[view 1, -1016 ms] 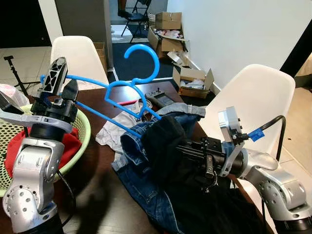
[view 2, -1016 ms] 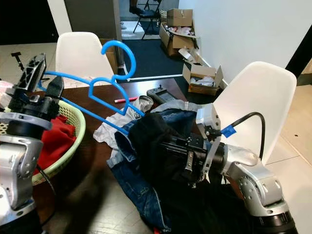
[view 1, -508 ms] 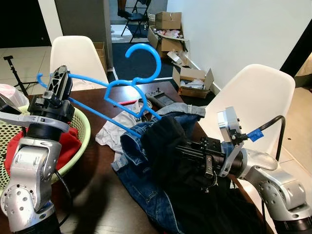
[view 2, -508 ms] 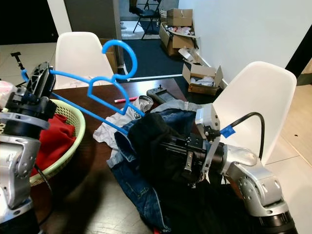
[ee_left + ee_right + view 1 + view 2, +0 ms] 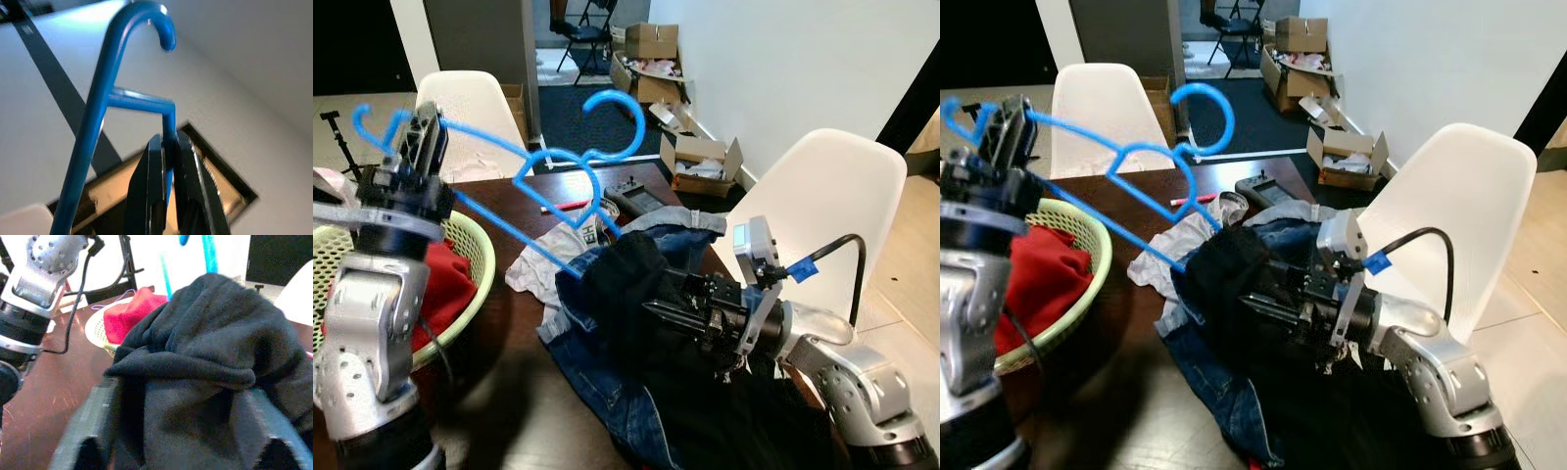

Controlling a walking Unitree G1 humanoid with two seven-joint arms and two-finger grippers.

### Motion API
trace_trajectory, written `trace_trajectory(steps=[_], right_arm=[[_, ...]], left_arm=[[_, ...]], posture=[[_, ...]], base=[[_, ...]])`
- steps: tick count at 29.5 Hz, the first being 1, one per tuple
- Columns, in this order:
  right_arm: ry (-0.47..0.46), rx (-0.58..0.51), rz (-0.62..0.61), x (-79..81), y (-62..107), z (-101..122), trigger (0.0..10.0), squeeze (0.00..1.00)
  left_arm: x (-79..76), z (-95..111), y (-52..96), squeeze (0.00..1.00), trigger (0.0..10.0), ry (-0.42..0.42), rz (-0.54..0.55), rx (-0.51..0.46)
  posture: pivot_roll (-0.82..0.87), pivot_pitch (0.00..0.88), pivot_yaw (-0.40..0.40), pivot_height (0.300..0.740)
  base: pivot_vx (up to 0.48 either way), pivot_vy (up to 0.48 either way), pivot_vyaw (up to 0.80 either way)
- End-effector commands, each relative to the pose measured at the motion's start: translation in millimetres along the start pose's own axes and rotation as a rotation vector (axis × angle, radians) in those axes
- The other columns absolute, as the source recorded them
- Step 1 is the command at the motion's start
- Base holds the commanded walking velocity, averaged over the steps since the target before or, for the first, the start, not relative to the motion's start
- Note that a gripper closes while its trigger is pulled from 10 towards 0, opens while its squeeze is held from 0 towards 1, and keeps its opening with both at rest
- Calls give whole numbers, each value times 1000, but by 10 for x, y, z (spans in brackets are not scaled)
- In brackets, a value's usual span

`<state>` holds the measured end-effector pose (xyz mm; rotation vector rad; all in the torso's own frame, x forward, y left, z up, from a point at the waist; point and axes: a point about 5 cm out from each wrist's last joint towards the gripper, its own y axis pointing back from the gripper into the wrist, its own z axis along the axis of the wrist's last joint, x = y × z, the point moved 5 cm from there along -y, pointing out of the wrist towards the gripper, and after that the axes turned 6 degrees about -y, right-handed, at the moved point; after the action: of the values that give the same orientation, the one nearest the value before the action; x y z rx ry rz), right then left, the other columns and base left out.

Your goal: Hang hanger

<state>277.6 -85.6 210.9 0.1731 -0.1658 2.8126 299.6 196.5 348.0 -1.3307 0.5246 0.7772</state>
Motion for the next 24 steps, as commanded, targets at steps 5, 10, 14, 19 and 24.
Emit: trace_trajectory(steps=[5, 10, 14, 19, 24], right_arm=[[-1, 9, -1, 6, 13, -25, 10000, 1000], [19, 58, -34, -46, 48, -107, 10000, 0], [27, 86, -52, -76, 68, -152, 10000, 0], [27, 107, -72, -113, 92, -193, 10000, 0], [25, 58, -113, -186, 93, -121, 10000, 0]], left_arm=[[-128, -40, -78, 0, 0, -62, -40, 17], [-295, 43, -159, 0, 0, -192, -104, 32], [-401, 124, -187, 0, 0, -285, -148, 48], [-617, 364, -199, 0, 0, -509, -225, 84], [-826, 488, -197, 0, 0, -712, -294, 113]], posture=[[76, 73, -52, 740], [79, 74, -55, 740], [82, 75, -53, 740], [88, 79, -56, 740], [90, 80, -57, 740]], base=[[0, 0, 0], [0, 0, 0], [0, 0, 0], [0, 0, 0], [0, 0, 0]])
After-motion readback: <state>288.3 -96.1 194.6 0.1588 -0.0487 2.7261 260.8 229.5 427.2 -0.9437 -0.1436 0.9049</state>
